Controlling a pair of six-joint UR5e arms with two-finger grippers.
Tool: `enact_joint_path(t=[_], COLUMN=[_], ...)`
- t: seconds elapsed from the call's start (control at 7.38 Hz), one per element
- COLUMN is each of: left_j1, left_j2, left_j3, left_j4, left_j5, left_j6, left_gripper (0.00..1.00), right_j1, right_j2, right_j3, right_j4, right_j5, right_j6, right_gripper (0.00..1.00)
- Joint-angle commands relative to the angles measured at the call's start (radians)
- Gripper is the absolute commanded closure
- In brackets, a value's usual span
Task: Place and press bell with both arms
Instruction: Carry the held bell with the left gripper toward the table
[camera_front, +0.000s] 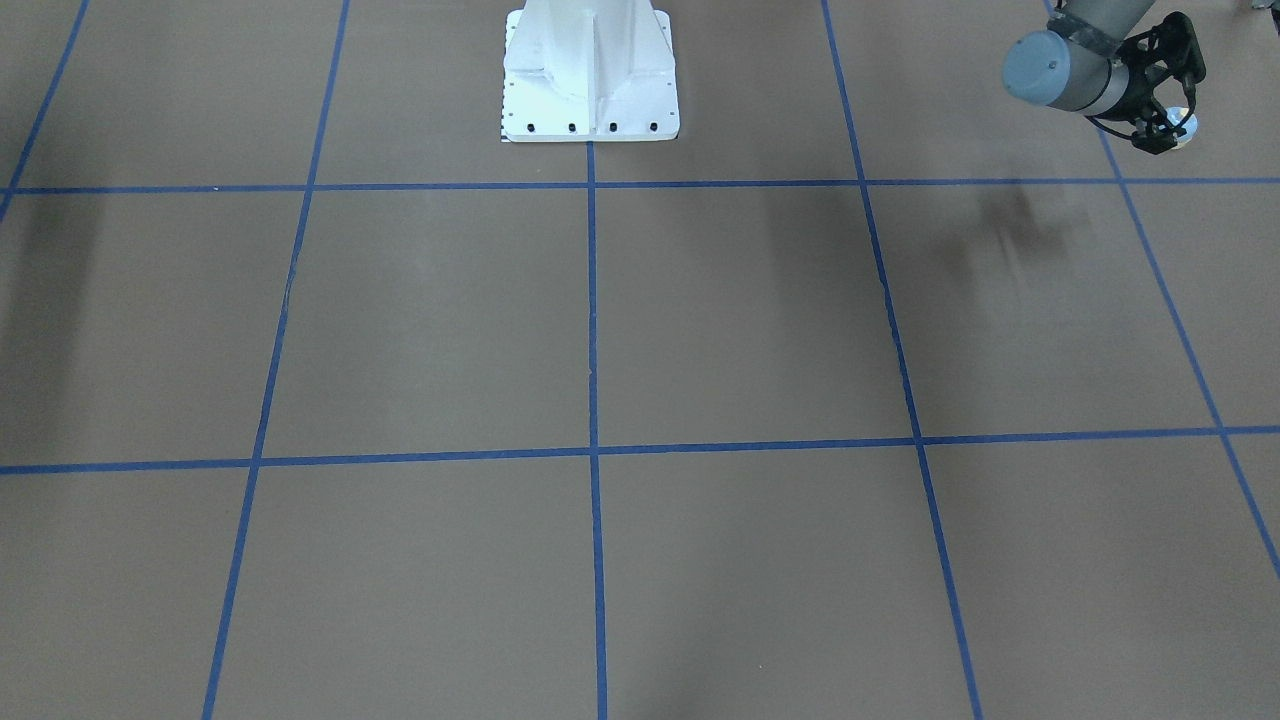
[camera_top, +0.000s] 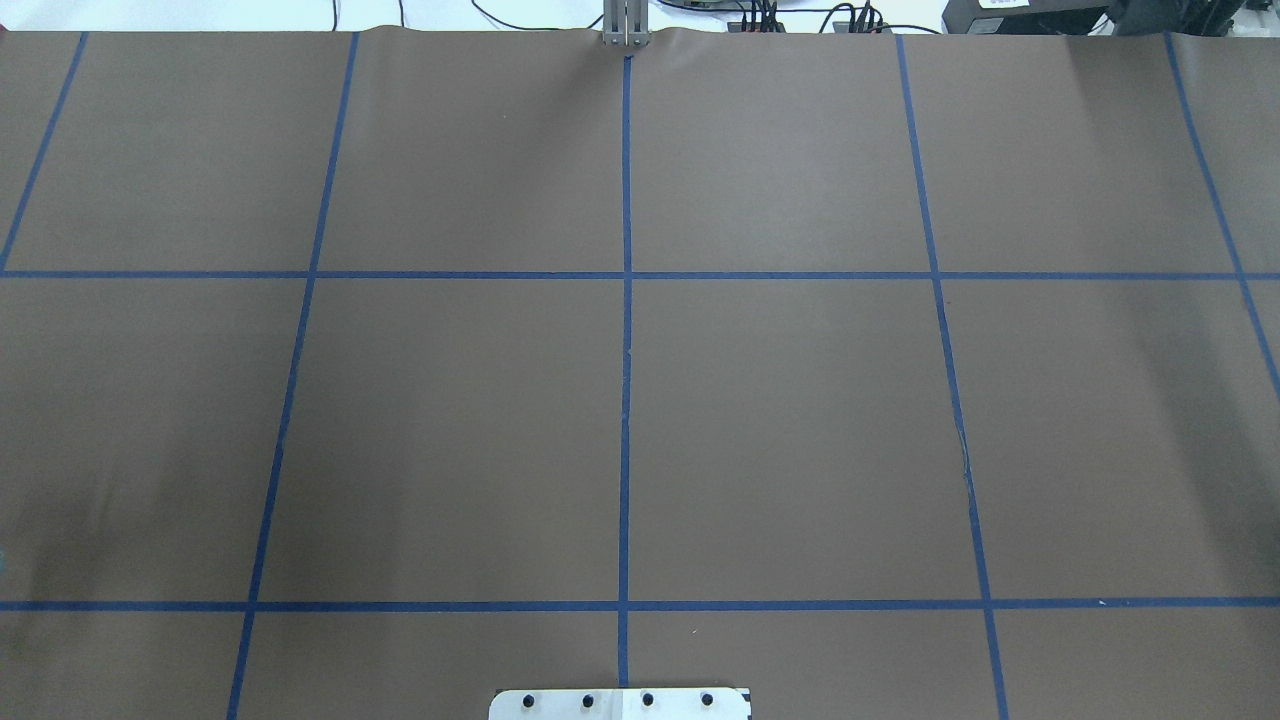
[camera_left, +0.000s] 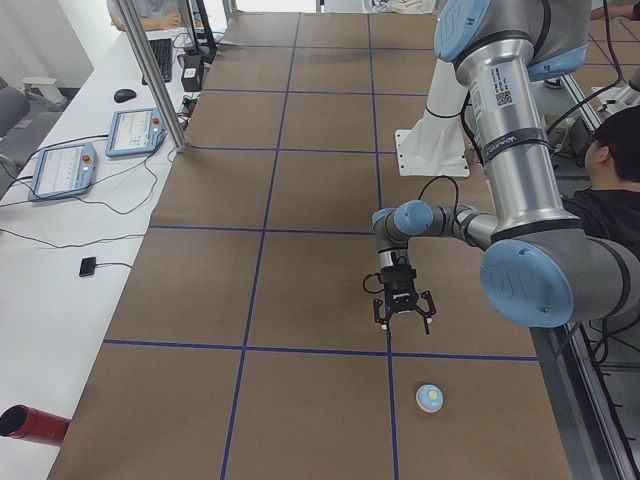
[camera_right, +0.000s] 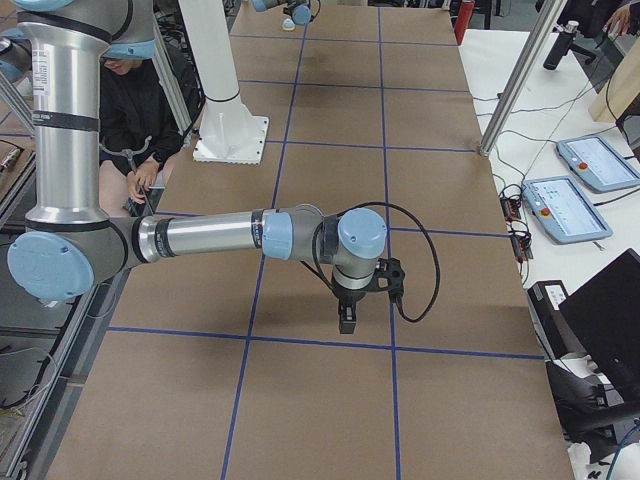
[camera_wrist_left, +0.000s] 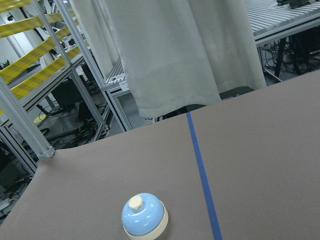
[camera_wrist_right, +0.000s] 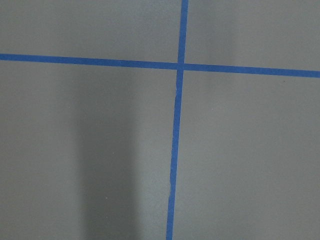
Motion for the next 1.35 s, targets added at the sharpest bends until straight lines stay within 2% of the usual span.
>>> enact_joint_path(t=[0.0,0.54,1.22], left_j1=[0.034,0.083,0.181], left_j2=[0.001,0.003,0.003], left_j3=[0.11,0.29,0.325], left_j4=[-0.09,-0.257,-0.281], left_j5=[-0.021,-0.034,-0.088], left_j6=[-0.101,-0.133,-0.221], left_gripper=[0.0,0.0,0.0], right_j1=[0.0,0.0,0.0], right_j2=[0.02,0.02,0.022], right_j3=[0.007,0.033,0.033], right_j4=[0.0,-0.001,-0.001], right_j5=[-0.007,-0.005,-0.007], right_j6=[0.0,0.003,0.001], right_gripper=[0.0,0.0,0.0])
